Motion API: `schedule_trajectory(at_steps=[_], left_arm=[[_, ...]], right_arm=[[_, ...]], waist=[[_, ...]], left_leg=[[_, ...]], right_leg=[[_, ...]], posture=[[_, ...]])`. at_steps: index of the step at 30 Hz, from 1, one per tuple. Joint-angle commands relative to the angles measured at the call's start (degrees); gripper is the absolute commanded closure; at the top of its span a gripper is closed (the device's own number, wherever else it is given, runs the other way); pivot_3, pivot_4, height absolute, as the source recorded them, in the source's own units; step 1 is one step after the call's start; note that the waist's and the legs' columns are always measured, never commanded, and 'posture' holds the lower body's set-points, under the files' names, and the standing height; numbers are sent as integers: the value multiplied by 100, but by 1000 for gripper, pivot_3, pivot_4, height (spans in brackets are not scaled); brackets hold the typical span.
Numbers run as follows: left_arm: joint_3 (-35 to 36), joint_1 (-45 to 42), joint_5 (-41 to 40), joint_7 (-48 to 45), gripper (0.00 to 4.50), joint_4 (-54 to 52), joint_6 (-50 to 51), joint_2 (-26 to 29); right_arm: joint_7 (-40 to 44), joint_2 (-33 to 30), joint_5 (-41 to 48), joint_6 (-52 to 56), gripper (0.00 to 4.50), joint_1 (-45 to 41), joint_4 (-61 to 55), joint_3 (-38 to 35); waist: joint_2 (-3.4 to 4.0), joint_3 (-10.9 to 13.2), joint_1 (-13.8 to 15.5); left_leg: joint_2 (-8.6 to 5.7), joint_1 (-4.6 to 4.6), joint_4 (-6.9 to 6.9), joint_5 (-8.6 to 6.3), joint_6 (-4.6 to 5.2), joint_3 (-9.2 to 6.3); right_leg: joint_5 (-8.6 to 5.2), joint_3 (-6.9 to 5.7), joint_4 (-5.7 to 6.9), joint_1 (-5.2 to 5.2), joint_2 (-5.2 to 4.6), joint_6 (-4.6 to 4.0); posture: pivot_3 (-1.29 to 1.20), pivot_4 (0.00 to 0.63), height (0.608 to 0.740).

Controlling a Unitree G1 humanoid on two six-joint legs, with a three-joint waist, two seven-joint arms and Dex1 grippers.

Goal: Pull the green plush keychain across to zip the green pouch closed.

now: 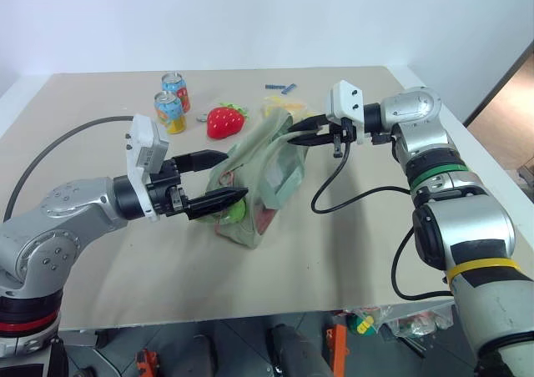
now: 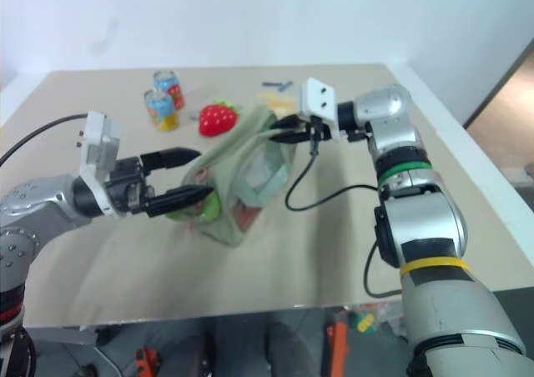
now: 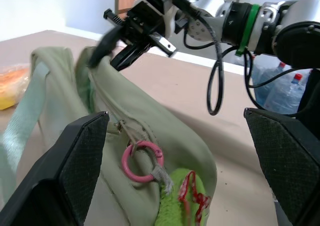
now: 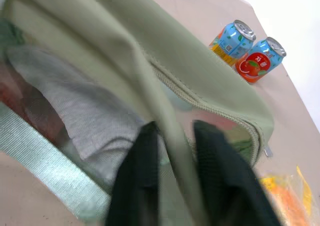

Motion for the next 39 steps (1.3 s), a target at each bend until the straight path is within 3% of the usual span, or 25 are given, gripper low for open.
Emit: schedule_trajectory(at_steps=[1, 8, 13, 20, 25, 28, 34, 39], left_arm=[[159, -29, -32, 17, 0, -63, -91, 13], [607, -149, 106, -312, 0, 628, -256, 321], [556, -93, 462, -703, 0, 935, -493, 537], [121, -232, 1021, -772, 0, 1165, -931, 183], [35, -272, 1212, -836, 0, 1242, -1038, 47], [-34, -281, 1270, -837, 0, 1234, -1049, -22], [-47, -267, 1332, -846, 0, 1186, -1029, -120], [-2, -198, 1289, -834, 0, 1065, -926, -110]], right_arm=[[131, -155, 52, 192, 4435, -180, -190, -174], [453, -671, 99, 1473, 4435, 153, -1396, -107], [544, -1166, 348, 3093, 4435, 1035, -3661, -59], [187, -1548, 563, 4893, 4435, 2041, -6120, 56], [-26, -1605, 623, 5623, 4435, 2053, -6724, 56], [-260, -1476, 612, 5508, 4435, 1999, -6496, 28], [-688, -1268, 873, 5263, 2405, 2158, -6145, -279], [-1584, -1057, 1248, 5065, 697, 2480, -6148, -1075]], waist=[[0, 0, 0], [5, 3, 8], [9, 5, 27], [15, 8, 29], [15, 8, 11], [15, 8, 11], [15, 8, 21], [14, 8, 30]], left_leg=[[0, 0, 0, 0, 0, 0], [-2, -3, 1, 0, -1, -1], [-2, -7, -5, 0, -1, -6], [3, -3, -3, -3, -5, -11], [11, 11, 0, -2, -4, -6], [13, 11, 3, -1, -3, -12], [9, -2, 7, -1, -3, -7], [9, -6, 4, -2, -3, -12]], right_leg=[[0, 0, 0, 0, 0, 0], [-2, -2, -1, -1, -2, -1], [-12, -10, 1, -3, -3, -4], [-18, -19, 10, -6, 1, -8], [-9, -12, 18, -6, 15, -16], [-8, -13, 22, -6, 20, -18], [-8, -7, 19, -7, 15, -14], [-11, -9, 15, -7, 15, -12]], posture=[[0, 150, 740], [0, 150, 740], [0, 150, 740], [0, 150, 740], [0, 150, 740], [0, 150, 740], [0, 150, 740], [0, 150, 740]])
